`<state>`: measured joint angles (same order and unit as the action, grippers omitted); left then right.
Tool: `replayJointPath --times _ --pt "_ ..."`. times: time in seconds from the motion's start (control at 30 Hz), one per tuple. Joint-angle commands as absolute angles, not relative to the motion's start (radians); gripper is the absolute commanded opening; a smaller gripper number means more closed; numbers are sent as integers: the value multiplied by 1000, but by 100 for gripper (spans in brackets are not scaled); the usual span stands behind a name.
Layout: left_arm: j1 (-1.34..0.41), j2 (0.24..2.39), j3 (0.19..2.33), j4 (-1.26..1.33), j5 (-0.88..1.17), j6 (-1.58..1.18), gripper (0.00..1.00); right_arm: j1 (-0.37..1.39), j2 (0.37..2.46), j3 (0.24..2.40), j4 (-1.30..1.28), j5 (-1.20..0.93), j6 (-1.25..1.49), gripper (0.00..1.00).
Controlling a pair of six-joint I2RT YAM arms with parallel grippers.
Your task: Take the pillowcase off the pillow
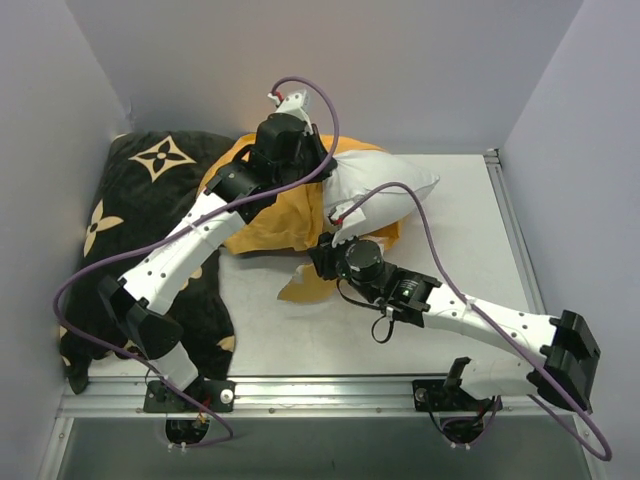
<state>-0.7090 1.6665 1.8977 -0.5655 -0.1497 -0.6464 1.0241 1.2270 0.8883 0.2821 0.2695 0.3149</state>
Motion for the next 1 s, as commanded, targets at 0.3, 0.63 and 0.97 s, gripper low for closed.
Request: replayJointPath --times 0.3,0.63,0.97 --pt "-860 1776 2187 -664 -199 -591 0 1115 1523 912 413 330 210 22" --pt "-959 1884 2303 -753 -253 -538 0 1137 1612 875 408 386 256 42" --pt "-924 1783 2001 -617 -60 -541 17 1224 1309 566 613 570 287 75"
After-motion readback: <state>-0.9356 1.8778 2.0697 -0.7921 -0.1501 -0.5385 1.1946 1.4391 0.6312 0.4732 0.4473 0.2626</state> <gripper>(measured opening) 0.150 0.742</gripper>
